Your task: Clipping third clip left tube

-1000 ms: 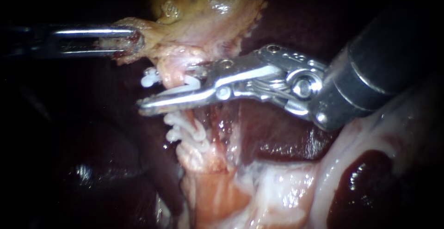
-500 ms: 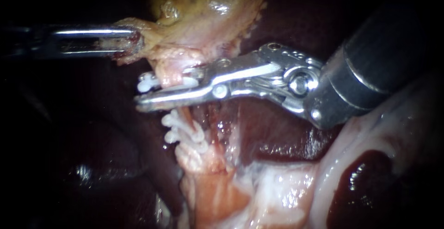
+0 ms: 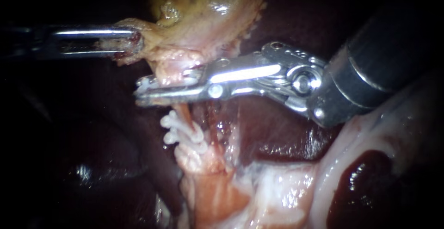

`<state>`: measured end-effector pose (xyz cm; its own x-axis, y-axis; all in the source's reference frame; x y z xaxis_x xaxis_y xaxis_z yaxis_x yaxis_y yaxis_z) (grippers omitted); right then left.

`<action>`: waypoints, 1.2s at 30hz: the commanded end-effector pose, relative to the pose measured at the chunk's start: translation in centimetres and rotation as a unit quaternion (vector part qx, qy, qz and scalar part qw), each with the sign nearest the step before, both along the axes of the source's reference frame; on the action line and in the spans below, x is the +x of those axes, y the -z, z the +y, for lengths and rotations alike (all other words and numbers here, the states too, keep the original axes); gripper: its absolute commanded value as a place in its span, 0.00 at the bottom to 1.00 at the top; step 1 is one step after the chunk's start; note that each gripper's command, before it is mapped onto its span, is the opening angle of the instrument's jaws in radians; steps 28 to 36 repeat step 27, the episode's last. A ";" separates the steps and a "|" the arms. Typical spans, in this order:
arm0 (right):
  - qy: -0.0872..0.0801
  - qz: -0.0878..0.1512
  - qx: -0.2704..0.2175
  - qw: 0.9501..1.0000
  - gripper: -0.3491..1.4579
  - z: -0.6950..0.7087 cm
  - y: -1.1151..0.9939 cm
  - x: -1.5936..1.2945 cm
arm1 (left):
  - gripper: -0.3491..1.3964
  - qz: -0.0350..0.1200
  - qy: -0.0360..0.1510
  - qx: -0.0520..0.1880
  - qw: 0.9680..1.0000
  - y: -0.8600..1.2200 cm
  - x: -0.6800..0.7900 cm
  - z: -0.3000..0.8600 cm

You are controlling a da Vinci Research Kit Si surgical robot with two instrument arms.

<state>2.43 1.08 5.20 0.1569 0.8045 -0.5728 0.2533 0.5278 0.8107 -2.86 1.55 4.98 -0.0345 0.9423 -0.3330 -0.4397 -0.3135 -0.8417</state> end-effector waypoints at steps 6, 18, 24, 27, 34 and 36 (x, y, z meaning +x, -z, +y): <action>-0.001 -0.003 0.005 1.000 0.00 0.01 -0.05 -0.03 | 0.00 0.000 0.001 0.003 1.000 0.00 0.00 0.00; -0.008 -0.019 0.035 0.999 0.00 -0.02 -0.08 -0.07 | 0.00 0.000 0.002 0.002 1.000 -0.01 -0.01 0.00; -0.007 -0.020 0.039 0.999 0.00 -0.04 -0.11 -0.07 | 0.00 0.000 0.002 0.002 1.000 -0.01 -0.02 -0.01; -0.008 -0.021 0.039 0.999 0.00 -0.04 -0.12 -0.07 | 0.00 0.000 0.002 0.002 1.000 -0.02 -0.02 -0.01; -0.008 -0.021 0.039 0.999 0.00 -0.04 -0.12 -0.07 | 0.00 0.000 0.002 0.002 1.000 -0.02 -0.02 -0.01; -0.008 -0.021 0.039 0.999 0.00 -0.04 -0.12 -0.07 | 0.00 0.000 0.002 0.002 1.000 -0.02 -0.02 -0.01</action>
